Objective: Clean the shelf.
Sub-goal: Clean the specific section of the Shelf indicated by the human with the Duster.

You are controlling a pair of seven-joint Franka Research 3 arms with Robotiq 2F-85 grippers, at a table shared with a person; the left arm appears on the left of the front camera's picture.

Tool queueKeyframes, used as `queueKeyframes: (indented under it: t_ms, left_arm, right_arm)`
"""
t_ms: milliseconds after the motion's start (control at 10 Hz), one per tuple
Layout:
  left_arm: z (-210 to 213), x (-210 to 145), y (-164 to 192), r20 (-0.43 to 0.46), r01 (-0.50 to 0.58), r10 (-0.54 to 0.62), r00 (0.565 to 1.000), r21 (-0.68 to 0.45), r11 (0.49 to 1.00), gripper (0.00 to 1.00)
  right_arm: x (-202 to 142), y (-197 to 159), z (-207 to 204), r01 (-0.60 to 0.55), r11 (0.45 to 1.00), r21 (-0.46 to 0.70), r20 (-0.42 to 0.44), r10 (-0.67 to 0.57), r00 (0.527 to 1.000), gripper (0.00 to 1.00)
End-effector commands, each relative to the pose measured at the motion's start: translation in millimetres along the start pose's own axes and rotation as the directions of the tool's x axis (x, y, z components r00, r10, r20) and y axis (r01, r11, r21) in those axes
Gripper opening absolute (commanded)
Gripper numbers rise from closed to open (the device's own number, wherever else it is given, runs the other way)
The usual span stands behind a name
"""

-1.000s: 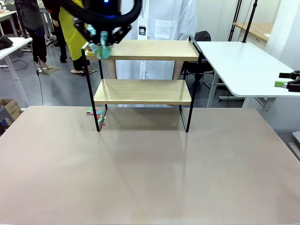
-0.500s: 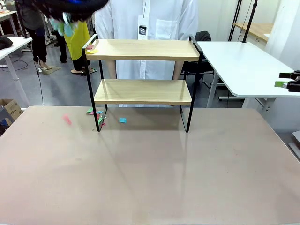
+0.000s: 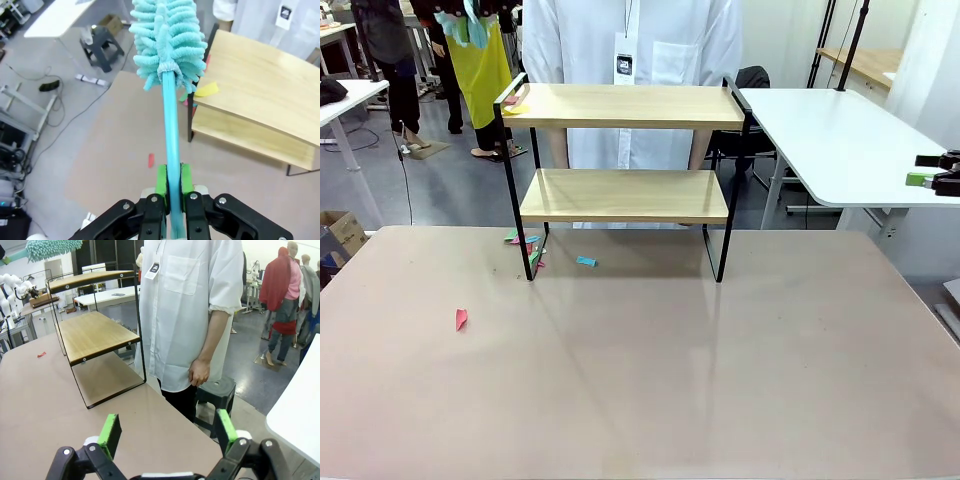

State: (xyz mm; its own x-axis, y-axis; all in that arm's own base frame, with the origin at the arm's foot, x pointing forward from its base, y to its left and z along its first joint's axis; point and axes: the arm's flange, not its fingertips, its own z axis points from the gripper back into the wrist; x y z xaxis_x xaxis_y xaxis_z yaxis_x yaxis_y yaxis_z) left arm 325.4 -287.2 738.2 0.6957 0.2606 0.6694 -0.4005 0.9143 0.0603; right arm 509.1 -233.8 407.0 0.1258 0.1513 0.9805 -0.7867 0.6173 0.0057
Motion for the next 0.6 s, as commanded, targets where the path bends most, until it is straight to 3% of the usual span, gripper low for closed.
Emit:
queueKeyframes:
  t_ms: [0, 300, 500]
  left_arm:
    - [-1.0, 0.9, 6.1, 0.011, 0.013, -0.014, 1.0, 0.047, 0.999, 0.13]
    - [-3.6, -1.1, 2.2, -0.007, 0.002, -0.002, 1.0, 0.033, 0.999, 0.13]
    - [0.2, -3.9, 11.6, -0.004, 0.002, -0.003, 1.0, -0.126, 0.992, 0.13]
  right_arm:
    - [3.8, 1.1, -1.0, -0.002, 1.0, -0.002, -0.015, 0.002, 1.0, 1.0]
    - [3.8, 1.1, -1.0, -0.002, 1.0, -0.002, -0.015, 0.002, 1.0, 1.0]
    - [3.8, 1.1, -1.0, -0.002, 1.0, -0.002, -0.015, 0.002, 1.0, 1.0]
